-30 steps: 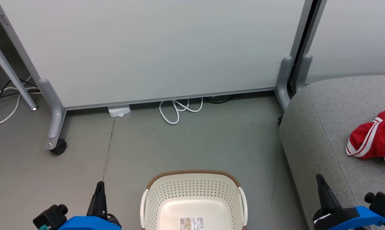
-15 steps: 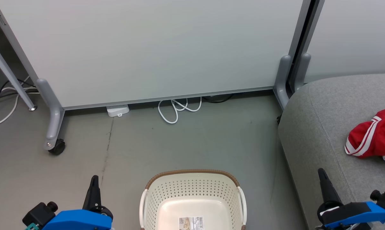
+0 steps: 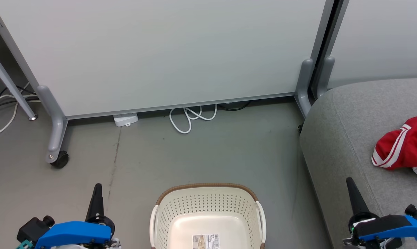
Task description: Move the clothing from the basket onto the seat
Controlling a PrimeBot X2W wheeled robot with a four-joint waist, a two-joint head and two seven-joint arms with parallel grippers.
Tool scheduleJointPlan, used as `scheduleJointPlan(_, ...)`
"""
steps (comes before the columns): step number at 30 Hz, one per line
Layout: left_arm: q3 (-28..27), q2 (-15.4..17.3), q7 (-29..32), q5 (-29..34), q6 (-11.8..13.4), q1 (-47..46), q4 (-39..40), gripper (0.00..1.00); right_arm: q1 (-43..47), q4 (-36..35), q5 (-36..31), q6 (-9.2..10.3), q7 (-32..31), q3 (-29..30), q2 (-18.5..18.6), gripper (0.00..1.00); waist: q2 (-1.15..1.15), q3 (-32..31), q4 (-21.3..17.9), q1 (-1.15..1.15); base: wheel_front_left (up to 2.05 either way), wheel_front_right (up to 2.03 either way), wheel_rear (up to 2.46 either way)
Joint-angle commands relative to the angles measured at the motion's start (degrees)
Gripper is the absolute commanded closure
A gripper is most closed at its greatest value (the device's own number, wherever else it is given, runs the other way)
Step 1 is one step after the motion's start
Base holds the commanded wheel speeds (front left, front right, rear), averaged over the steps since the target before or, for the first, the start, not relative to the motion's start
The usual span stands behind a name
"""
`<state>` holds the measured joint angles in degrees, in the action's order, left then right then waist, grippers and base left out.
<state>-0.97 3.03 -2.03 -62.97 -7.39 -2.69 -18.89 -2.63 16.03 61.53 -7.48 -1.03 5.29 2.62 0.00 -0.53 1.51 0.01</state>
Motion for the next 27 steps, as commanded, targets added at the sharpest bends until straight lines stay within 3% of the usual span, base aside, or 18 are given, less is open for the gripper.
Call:
scheduleJointPlan(1,-0.4,0.3,0.3,-1.1,-0.1,-1.5,0.8,1.0,-1.5,-0.8,1.3,-0.02,-0.3,0.2,0.3,1.0,0.0,0.0,0.0,0.0,0.0,0.0,0.0)
scheduleJointPlan(27,-2.8,0.3,4.1,-14.5,-0.1,-2.6,2.8,1.0,-2.6,-1.4,15.2,-0.02,-2.8,0.7,0.3,1.0,0.0,0.3,-0.6,0.0,0.0,0.0,0.0)
